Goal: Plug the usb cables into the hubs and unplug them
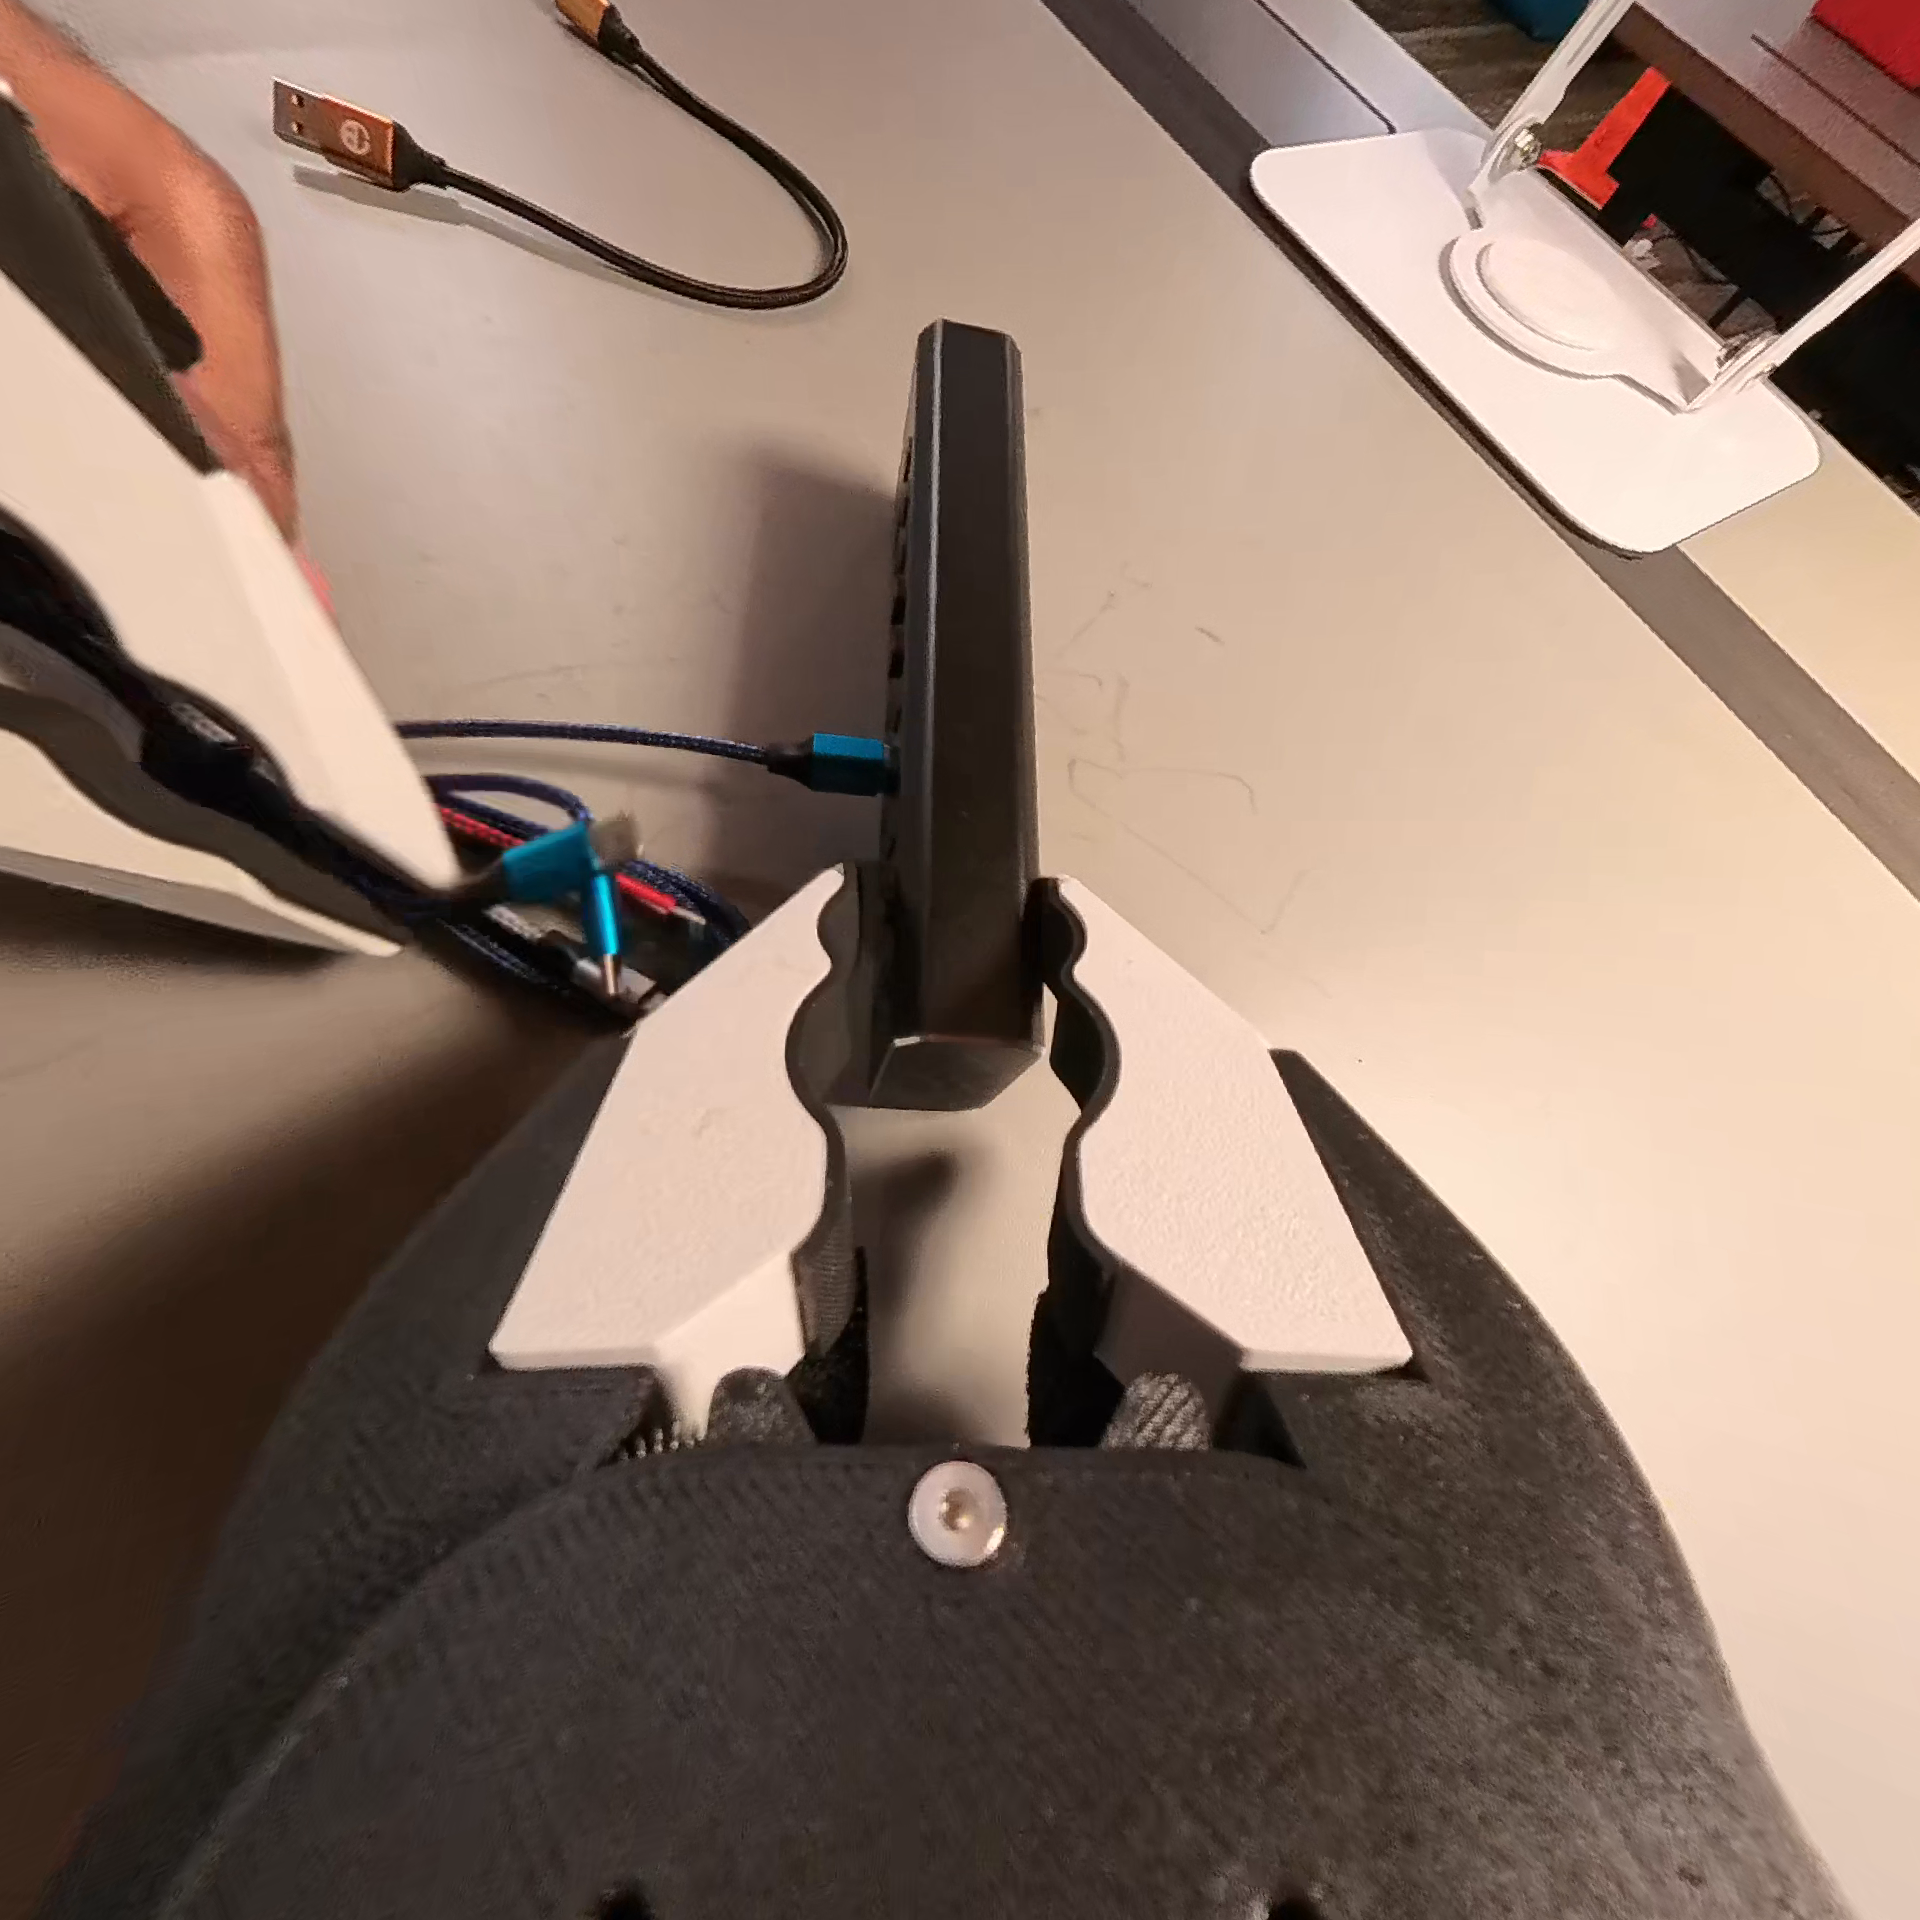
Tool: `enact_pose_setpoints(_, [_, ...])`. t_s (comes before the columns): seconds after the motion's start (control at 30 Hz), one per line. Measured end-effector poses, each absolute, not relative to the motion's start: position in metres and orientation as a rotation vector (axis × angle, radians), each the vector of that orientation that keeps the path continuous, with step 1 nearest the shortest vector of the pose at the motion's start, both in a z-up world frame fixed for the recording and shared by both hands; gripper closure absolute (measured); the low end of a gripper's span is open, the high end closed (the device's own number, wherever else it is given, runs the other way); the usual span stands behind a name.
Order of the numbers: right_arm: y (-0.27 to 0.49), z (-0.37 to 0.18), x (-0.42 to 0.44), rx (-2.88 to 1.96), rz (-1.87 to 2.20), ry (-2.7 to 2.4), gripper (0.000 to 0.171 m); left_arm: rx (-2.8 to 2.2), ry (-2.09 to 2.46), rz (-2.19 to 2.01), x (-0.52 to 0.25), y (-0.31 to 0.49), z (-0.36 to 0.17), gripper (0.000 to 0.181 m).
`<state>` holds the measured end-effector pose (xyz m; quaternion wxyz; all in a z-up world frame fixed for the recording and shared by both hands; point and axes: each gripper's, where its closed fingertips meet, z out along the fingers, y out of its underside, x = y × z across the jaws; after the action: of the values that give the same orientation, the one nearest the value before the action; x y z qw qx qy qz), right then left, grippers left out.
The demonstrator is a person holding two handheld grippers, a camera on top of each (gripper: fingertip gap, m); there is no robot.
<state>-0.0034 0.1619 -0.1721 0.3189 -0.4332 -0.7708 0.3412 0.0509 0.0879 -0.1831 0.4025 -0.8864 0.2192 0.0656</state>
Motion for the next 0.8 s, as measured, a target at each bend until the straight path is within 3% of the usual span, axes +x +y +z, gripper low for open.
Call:
enact_pose_setpoints(0.3, [0.165, -0.174, -0.001, -1.121, 0.887, -2.048, 0.141, -2.046, 0.202, -0.257, 0.037, 0.089, -0.140, 0.175])
enact_pose_setpoints(0.5, [0.167, -0.174, 0.003, -1.118, 0.925, -2.070, 0.141, -1.971, -0.146, -0.587, -0.006, 0.081, -0.145, 0.175])
enact_pose_setpoints(0.8, [0.168, -0.174, 0.009, -1.112, 0.969, -2.109, 0.142, -1.971, -0.292, -0.599, -0.037, 0.076, -0.153, 0.172])
